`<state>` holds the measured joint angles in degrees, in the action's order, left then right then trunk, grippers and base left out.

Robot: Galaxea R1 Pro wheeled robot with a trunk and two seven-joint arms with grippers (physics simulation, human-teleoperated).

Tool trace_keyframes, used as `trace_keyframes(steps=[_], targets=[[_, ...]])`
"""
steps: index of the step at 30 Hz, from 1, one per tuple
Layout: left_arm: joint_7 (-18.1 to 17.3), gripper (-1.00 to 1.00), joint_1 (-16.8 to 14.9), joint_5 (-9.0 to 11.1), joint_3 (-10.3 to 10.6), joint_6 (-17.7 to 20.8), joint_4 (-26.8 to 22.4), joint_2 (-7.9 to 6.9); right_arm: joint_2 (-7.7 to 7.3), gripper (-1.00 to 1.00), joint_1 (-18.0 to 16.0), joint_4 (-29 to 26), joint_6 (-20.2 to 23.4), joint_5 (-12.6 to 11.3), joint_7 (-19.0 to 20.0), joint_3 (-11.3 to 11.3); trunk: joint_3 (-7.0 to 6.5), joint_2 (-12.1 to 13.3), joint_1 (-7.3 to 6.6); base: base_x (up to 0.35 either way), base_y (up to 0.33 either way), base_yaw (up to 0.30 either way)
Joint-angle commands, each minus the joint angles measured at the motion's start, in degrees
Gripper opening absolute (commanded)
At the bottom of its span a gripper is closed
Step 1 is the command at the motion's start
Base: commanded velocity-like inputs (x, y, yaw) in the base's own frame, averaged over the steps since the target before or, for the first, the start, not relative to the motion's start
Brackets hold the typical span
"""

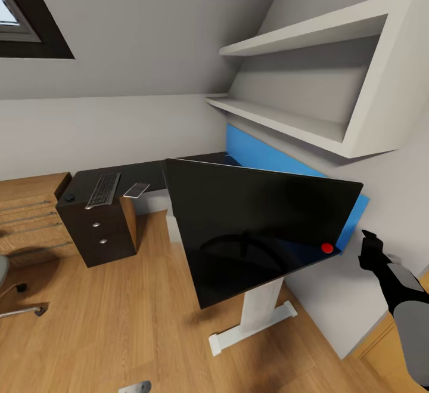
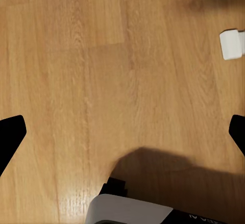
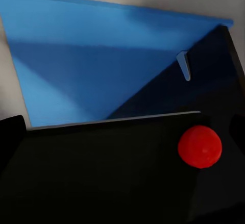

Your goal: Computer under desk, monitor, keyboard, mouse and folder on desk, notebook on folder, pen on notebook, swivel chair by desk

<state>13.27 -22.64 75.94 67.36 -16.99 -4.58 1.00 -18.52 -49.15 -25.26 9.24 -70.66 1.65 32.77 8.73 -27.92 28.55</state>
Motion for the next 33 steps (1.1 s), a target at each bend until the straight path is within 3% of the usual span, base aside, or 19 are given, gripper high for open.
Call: trace_keyframes(steps=[1, 33], targets=[[0.4, 1.00, 0.0, 0.3, 0.5, -0.1, -0.1, -0.01, 0.03, 1.00, -0.1, 0.0, 0.3, -0.3, 0.2, 0.4, 0.11, -0.1, 0.03, 0.018, -0.019, 0.000], [0.4, 1.00, 0.0, 0.3, 0.5, -0.1, -0.1, -0.03, 0.13, 1.00, -0.1, 0.1, 0.4, -0.3, 0.1, 0.4, 0.11, -0.1, 0.03, 0.032, -0.025, 0.000]])
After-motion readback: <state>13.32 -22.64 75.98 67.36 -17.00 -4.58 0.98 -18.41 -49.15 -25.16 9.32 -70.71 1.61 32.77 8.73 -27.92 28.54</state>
